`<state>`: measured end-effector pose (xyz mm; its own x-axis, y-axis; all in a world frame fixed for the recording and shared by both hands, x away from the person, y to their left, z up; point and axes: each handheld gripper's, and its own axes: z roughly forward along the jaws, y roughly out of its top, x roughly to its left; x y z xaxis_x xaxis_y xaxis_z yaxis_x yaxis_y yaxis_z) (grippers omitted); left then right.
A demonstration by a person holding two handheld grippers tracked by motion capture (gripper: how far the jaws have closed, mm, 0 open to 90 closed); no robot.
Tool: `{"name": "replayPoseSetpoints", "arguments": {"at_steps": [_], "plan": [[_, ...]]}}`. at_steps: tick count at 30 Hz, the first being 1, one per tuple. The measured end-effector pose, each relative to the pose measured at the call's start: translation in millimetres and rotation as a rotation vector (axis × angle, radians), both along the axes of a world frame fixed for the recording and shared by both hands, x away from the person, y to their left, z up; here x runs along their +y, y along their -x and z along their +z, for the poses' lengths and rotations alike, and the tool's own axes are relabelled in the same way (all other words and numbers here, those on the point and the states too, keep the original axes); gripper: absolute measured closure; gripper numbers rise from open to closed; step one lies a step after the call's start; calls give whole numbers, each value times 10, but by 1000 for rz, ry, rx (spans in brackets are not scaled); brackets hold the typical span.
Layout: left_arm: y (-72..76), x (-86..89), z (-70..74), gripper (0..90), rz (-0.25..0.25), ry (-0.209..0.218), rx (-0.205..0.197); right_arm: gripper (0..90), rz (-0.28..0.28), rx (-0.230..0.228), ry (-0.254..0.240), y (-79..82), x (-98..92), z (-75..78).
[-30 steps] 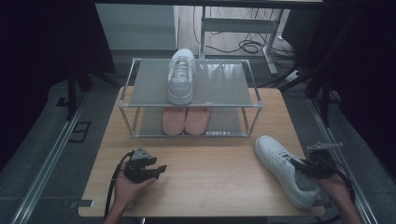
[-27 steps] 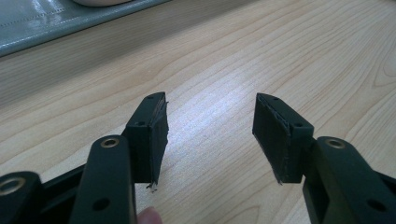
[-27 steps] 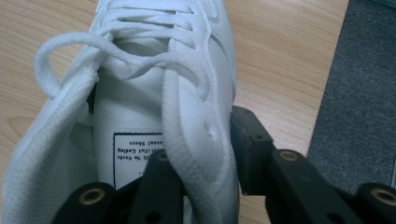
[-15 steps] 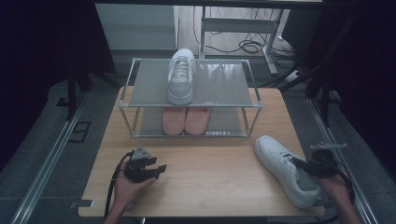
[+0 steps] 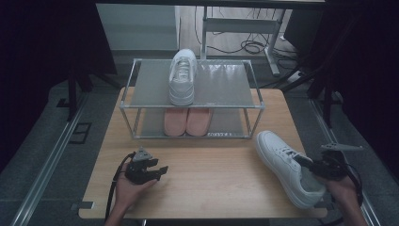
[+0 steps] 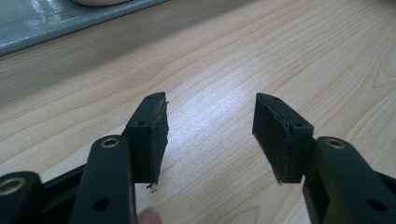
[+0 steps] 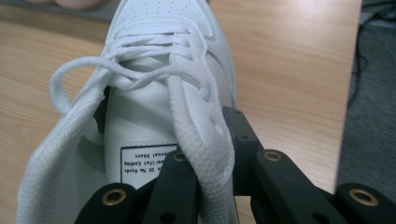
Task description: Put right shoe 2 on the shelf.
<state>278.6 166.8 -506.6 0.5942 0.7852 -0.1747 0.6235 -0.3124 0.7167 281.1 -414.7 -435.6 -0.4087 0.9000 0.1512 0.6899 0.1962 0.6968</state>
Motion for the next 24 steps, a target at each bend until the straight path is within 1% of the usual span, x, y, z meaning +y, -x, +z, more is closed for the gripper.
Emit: {"name": "replayPoseSetpoints", "arguments": {"at_steps": [1,5,9,10,11,16,19,21,22,23,24], "plan": [[-1,1,0,460,1,0,0,836,8,-16,-31,34,13,40],[-1,-4,-4,459,0,0,0,837,24,-39,-69,79,63,93],[-2,-4,-5,460,1,-1,0,835,40,-57,-76,112,173,148],[-2,-4,-5,460,1,-1,0,835,40,-57,-76,112,173,148],[0,-3,-4,459,0,-2,0,835,51,-68,-82,126,239,177],[0,6,1,460,0,-3,1,835,80,-82,-117,120,369,230],[-3,10,-2,459,-2,-3,-2,835,100,-92,-117,108,459,282],[-7,7,-7,460,-3,-8,1,834,109,-100,-125,103,526,320],[-7,7,-7,460,-3,-8,1,834,109,-100,-125,103,526,320],[-7,0,-11,459,-6,-7,0,834,124,-111,-125,98,615,372],[-5,-2,-10,459,-7,-7,0,834,131,-115,-127,92,644,386]]}}
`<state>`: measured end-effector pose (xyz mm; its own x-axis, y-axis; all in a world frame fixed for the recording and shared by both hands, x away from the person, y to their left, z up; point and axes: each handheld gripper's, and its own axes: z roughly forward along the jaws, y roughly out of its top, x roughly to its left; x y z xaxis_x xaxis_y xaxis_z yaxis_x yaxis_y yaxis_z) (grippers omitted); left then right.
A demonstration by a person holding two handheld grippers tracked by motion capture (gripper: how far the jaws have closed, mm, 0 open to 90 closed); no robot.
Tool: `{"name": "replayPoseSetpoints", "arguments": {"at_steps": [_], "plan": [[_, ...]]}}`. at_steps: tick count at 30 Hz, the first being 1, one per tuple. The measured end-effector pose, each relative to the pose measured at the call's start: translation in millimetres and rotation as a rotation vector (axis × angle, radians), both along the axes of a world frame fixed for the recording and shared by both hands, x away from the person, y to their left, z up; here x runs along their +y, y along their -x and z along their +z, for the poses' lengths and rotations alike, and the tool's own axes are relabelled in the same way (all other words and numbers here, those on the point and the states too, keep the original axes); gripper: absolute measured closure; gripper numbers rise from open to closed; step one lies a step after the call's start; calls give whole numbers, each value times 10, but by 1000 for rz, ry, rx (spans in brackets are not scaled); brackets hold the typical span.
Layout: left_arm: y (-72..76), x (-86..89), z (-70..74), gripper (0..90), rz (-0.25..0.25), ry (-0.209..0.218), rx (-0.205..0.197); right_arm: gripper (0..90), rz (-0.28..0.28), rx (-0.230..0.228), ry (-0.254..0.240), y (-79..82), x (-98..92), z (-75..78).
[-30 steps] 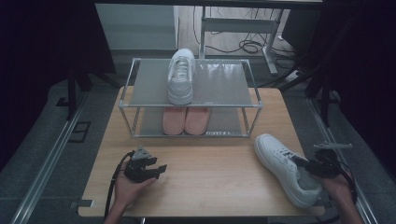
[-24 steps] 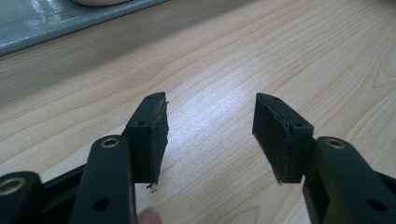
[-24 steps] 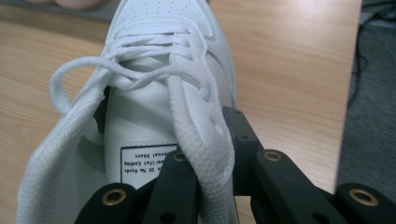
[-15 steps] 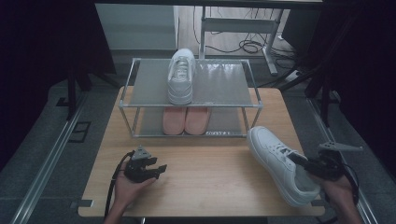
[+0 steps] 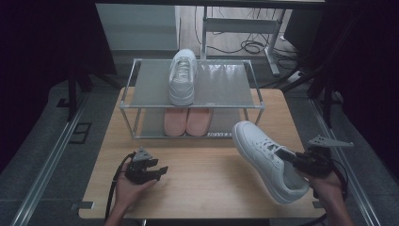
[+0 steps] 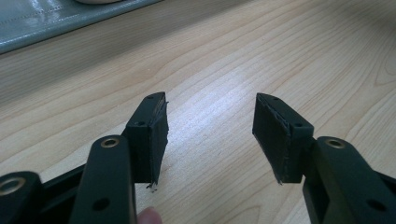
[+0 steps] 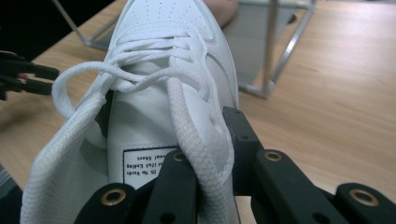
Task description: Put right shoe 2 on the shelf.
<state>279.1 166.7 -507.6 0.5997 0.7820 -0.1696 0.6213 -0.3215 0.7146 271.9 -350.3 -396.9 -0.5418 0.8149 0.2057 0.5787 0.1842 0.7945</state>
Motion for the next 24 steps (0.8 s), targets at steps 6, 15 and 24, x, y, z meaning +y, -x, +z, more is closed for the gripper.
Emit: {"name": "replayPoseSetpoints", "arguments": {"at_steps": [6,15,24], "plan": [[2,14,7,459,3,3,-3,834,56,-22,-20,-42,229,105],[3,-7,-6,459,-4,-2,4,834,113,-90,-83,-76,510,301],[1,-11,-11,459,-2,-1,7,834,108,-141,-112,-190,673,555]]}}
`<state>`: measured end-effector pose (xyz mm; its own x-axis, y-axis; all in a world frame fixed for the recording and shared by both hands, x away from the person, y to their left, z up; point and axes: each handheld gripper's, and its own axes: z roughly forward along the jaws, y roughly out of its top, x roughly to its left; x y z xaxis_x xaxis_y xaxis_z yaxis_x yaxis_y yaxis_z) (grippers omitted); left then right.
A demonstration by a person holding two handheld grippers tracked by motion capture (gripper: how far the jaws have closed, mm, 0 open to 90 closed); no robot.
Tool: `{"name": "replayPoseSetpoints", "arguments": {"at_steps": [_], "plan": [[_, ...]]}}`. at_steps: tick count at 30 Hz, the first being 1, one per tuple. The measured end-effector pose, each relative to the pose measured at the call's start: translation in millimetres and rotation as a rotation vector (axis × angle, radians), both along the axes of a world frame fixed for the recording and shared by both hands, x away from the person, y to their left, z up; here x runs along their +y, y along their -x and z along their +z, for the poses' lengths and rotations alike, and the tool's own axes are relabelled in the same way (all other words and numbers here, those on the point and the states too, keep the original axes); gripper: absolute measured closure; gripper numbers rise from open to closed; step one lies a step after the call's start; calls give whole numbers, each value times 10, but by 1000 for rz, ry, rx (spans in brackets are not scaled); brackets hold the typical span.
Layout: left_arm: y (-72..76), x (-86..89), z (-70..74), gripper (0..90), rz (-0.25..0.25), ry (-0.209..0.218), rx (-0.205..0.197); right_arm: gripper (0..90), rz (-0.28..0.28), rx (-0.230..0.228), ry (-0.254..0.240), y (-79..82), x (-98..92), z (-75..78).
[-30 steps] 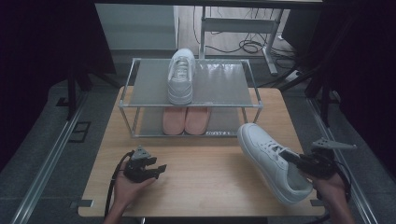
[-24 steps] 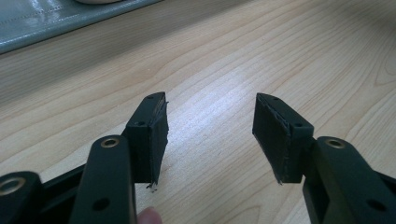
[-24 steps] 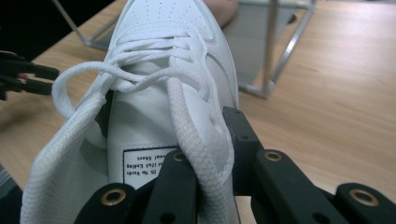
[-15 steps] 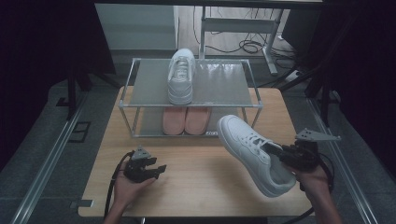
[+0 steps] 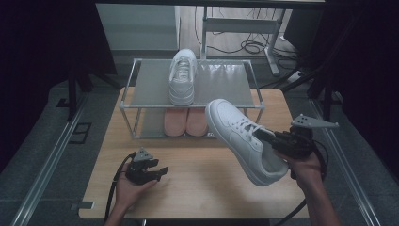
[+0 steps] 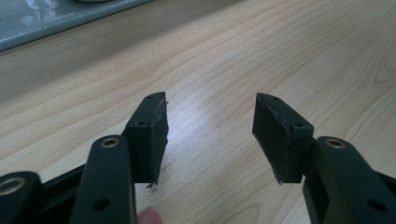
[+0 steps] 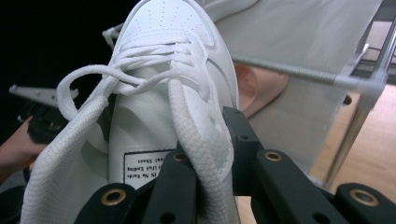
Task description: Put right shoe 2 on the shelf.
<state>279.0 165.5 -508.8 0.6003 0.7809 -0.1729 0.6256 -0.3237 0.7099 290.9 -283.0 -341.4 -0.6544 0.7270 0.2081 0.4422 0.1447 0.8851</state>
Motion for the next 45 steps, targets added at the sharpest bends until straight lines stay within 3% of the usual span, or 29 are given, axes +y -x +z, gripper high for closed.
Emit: {"name": "replayPoseSetpoints", "arguments": {"at_steps": [7,15,21,31,45], "plan": [[-5,6,-2,459,0,5,-1,834,-29,-28,-2,-233,80,202],[-8,11,-6,459,0,9,-2,835,-59,-20,-9,-490,170,323],[-8,-1,-11,459,-6,4,4,835,-84,-5,11,-705,262,438],[-18,23,-12,459,-9,1,-1,834,-176,16,11,-1068,401,601],[-24,38,-12,459,-6,2,-2,832,-278,74,49,-1533,566,662]]}}
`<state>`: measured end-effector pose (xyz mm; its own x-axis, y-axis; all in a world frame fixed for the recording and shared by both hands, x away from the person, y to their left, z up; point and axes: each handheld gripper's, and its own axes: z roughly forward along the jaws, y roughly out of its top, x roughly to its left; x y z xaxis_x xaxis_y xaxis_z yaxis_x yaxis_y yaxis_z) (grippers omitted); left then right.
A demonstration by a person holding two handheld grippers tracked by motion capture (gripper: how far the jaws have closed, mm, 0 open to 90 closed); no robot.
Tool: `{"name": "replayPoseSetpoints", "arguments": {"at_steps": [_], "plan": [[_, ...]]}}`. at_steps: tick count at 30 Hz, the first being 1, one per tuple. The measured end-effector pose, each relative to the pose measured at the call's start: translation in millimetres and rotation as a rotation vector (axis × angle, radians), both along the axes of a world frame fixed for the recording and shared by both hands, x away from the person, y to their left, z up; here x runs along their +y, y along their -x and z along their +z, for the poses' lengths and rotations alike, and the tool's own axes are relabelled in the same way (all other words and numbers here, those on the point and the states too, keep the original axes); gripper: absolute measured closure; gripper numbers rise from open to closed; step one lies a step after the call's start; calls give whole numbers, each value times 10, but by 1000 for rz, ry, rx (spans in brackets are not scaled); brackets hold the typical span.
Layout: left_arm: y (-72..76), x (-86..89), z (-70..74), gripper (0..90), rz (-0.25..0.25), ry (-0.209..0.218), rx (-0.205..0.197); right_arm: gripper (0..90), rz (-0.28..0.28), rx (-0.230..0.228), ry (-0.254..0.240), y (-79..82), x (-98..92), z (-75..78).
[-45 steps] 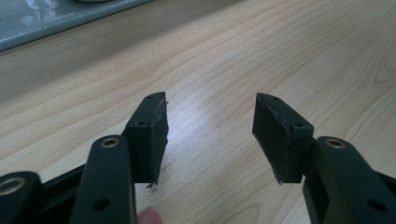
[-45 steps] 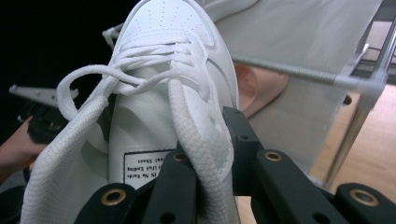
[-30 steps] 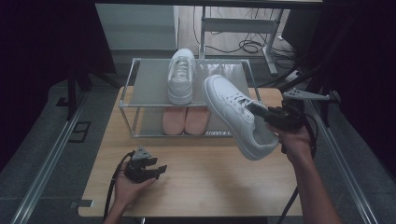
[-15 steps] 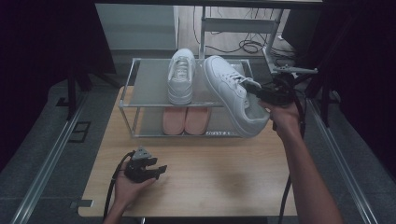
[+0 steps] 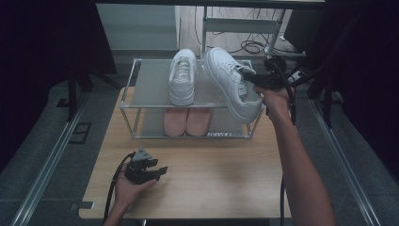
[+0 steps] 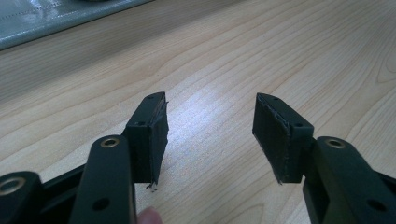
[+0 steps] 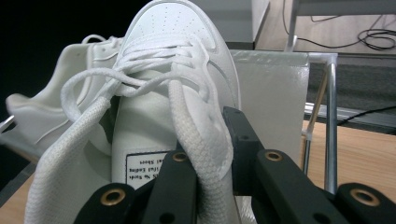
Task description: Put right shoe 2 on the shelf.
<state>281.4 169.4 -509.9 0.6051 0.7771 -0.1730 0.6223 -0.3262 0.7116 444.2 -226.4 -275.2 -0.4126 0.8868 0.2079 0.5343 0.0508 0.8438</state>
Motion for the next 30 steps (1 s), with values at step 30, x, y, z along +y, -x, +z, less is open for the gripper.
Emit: {"name": "replayPoseSetpoints", "arguments": {"at_steps": [30], "plan": [[-4,80,32,460,14,17,-7,823,-202,135,109,-707,581,73]]}}
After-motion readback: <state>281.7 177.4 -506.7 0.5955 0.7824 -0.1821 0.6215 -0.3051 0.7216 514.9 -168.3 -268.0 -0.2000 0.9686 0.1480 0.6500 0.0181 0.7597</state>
